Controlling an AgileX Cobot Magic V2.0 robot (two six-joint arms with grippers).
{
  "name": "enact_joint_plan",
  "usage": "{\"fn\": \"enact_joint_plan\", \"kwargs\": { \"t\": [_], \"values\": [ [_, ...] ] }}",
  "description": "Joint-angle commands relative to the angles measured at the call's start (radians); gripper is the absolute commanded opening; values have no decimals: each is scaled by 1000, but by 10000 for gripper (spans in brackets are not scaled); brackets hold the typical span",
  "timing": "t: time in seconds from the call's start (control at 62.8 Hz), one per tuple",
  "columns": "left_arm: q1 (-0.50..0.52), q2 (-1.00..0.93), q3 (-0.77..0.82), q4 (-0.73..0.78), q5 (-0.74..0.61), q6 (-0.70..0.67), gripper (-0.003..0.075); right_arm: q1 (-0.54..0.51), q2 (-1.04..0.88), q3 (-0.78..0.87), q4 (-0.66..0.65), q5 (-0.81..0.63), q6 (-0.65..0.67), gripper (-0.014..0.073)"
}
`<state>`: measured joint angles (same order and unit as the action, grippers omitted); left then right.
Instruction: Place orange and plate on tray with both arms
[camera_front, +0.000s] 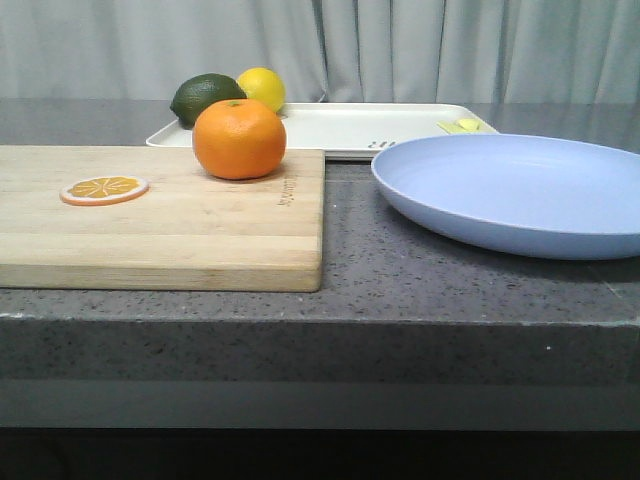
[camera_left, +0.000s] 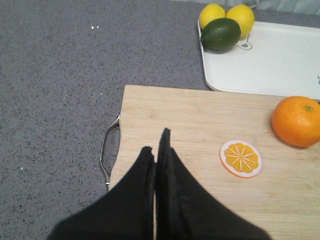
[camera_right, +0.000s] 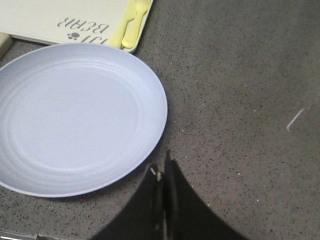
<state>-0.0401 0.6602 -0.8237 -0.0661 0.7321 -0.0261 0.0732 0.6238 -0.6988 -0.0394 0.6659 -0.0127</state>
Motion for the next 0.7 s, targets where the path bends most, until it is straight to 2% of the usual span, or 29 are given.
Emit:
{"fn": "enact_joint_plan", "kwargs": {
  "t": [0.0, 0.111, 0.175, 0.239, 0.334, 0.398, 0.461, 0.684],
  "values": [
    [-2, 38, -28, -13, -65, -3, -19, -1, 38, -24, -14, -60, -7, -31],
    [-2, 71, -28, -4, -65, 2, 8, -1, 74, -25, -14, -59, -7, 139],
    [-2, 82, -28, -4, -65, 8, 70, -1, 93, -25, -14, -60, -7, 308],
    [-2, 90, -28, -4, -74, 8, 170, -1, 104, -25, -13, -60, -7, 453],
    [-14, 90, -28, -6, -86, 8, 368, -1, 114, -25, -12, -59, -7, 594],
    [-37, 90, -28, -6, -99, 19, 482, -1, 114, -27, -9, -55, -7, 624],
    [-88, 95, -28, -6, -113, 26, 555, -1, 114, -28, 2, -49, -7, 625],
    [-275, 218, -56, -6, -165, 26, 568, -1, 114, -68, 8, 49, -7, 625]
  ]
}}
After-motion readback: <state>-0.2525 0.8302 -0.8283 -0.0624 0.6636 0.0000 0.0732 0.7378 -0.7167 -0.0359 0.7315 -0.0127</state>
